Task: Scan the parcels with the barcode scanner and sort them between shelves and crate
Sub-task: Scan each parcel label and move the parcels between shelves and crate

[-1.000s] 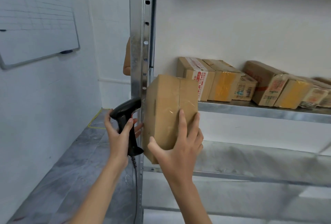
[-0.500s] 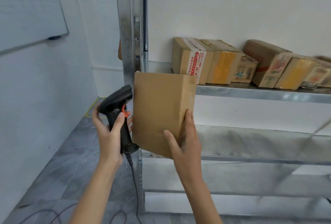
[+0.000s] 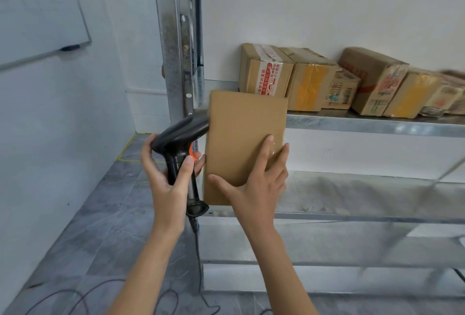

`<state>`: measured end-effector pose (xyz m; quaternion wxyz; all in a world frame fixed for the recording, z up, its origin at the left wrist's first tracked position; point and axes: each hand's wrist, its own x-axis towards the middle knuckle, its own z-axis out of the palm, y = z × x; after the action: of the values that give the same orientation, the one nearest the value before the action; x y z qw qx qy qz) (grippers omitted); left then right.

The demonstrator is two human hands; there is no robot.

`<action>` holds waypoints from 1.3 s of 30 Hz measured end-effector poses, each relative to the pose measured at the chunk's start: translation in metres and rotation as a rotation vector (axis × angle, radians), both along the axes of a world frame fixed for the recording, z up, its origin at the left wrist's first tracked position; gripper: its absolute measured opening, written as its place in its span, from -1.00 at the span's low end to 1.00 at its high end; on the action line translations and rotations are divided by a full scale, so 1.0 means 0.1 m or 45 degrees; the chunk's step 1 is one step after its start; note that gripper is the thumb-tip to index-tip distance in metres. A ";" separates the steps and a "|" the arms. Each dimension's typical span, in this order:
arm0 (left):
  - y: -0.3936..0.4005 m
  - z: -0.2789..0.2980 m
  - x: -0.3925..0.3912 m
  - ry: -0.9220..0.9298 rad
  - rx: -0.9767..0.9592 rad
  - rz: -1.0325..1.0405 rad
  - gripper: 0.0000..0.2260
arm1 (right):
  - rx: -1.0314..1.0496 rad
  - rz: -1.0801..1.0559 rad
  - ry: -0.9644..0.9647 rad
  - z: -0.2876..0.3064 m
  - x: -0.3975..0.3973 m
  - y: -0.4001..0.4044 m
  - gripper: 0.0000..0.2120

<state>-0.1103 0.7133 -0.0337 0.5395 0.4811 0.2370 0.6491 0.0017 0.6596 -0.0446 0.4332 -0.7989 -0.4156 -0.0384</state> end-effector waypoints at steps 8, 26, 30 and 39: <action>-0.04 -0.03 0.04 0.094 0.079 -0.022 -0.43 | 0.012 -0.164 0.173 -0.01 -0.10 0.07 0.34; 0.18 -0.10 -0.04 0.124 -0.202 -0.104 -0.48 | 0.107 0.263 0.415 -0.15 0.04 -0.35 0.07; 0.02 -0.09 0.00 0.177 -0.101 -0.097 -0.43 | 0.258 0.229 0.487 -0.23 0.09 -0.39 0.04; -0.27 -0.12 0.18 0.191 0.103 -0.151 -0.45 | 0.378 0.057 0.417 -0.23 0.14 -0.55 -0.15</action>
<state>-0.0923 0.6863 -0.0457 0.5379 0.5629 0.2213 0.5872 0.0158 0.6051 -0.0678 0.6084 -0.7126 -0.3470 0.0407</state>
